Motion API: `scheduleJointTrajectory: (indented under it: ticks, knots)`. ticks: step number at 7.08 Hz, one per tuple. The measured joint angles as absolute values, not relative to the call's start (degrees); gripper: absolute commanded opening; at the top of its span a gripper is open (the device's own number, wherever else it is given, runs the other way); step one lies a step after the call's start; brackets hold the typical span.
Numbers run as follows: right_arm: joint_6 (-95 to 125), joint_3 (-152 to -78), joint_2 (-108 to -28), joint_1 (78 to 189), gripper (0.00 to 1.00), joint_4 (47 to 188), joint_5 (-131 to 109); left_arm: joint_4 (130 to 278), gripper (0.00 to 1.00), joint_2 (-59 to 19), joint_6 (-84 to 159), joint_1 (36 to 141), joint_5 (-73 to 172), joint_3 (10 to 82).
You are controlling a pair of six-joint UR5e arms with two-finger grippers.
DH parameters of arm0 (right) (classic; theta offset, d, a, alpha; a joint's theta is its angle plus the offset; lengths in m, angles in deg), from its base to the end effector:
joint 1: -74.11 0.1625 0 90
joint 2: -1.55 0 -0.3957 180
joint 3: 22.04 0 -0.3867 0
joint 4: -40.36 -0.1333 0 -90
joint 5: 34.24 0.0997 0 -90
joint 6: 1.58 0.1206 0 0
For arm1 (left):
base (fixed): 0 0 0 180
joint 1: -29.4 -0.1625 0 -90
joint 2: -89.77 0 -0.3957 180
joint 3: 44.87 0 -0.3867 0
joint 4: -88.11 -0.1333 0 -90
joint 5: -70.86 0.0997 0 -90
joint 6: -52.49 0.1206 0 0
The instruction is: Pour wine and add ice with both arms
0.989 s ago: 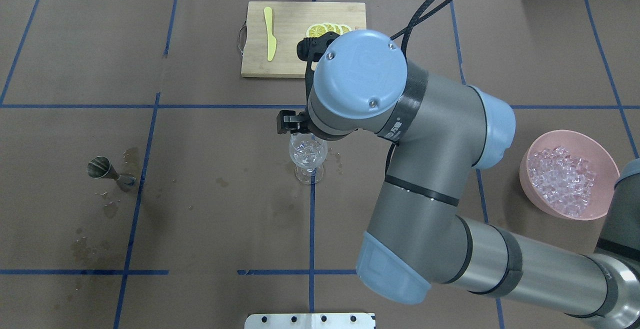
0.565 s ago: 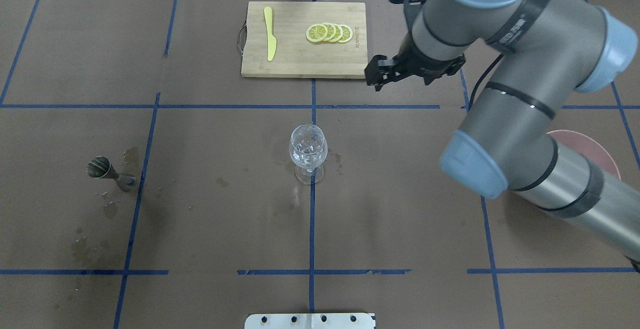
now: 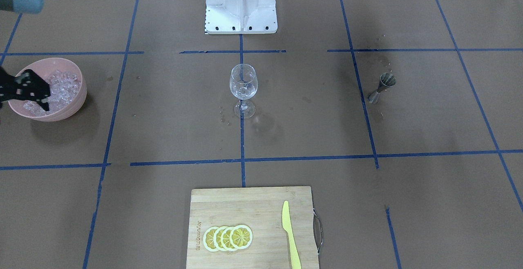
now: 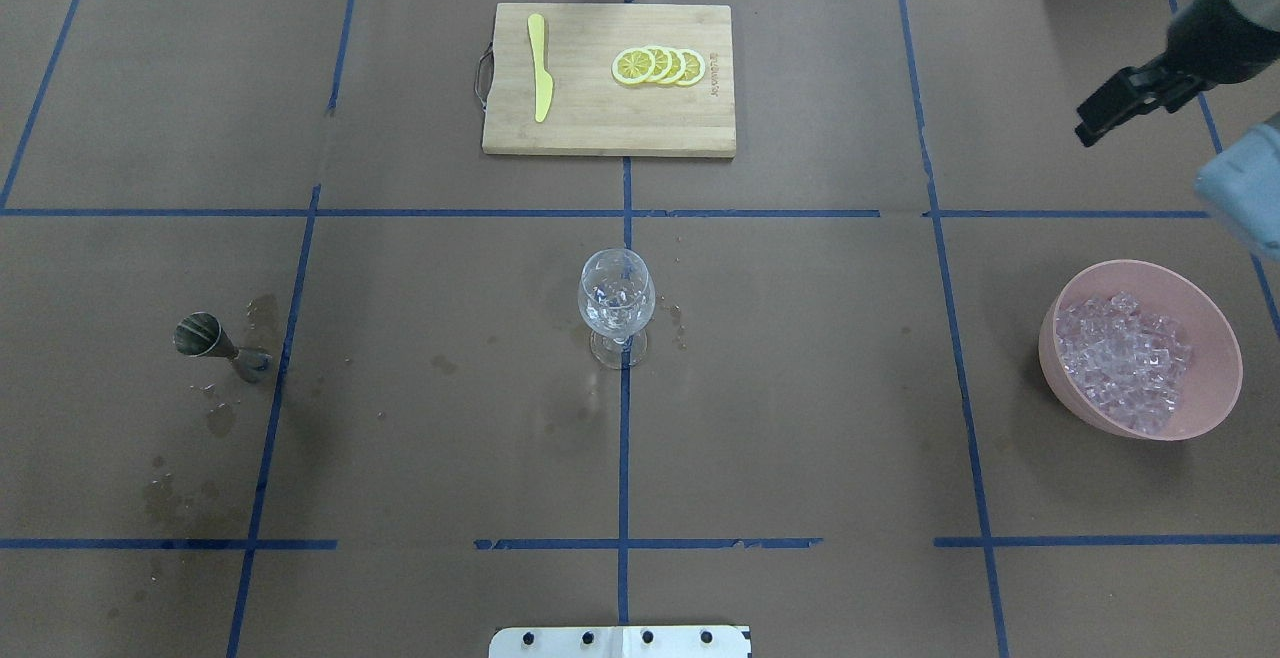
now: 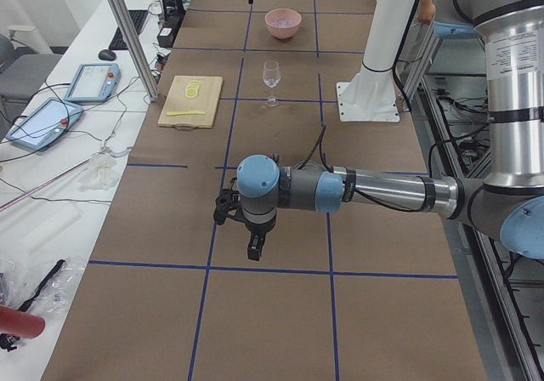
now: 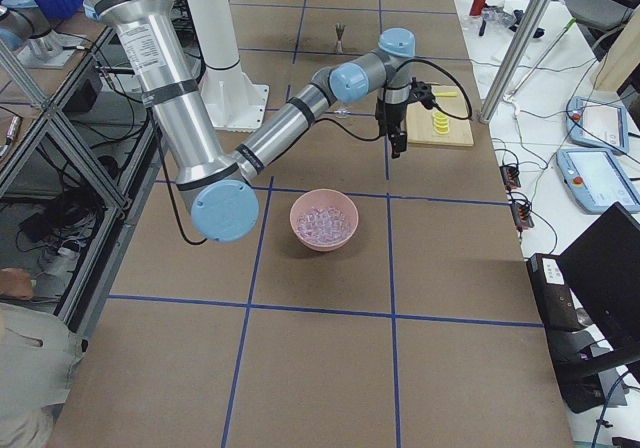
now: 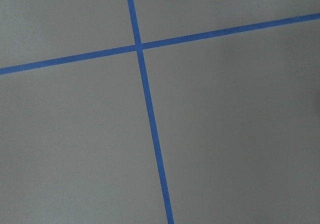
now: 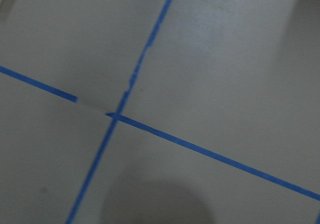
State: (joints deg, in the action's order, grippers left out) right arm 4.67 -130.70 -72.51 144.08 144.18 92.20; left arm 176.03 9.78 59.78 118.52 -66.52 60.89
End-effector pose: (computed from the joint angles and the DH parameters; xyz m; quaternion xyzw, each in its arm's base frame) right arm -0.1320 -0.5422 0.3787 0.0969 -0.3384 -0.1681 0.9208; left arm -0.0381 -0.4213 0.5885 0.0517 0.3993 0.0780 0.9120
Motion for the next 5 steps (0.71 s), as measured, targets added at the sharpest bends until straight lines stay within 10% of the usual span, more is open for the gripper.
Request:
scheduleJointTrajectory:
  ticks: [5]
  knots:
    - [-8.5, -125.5, -90.1, 159.9, 1.00, 144.0, 92.8, 176.0, 1.00, 9.8, 59.8, 118.5, -66.5, 61.0]
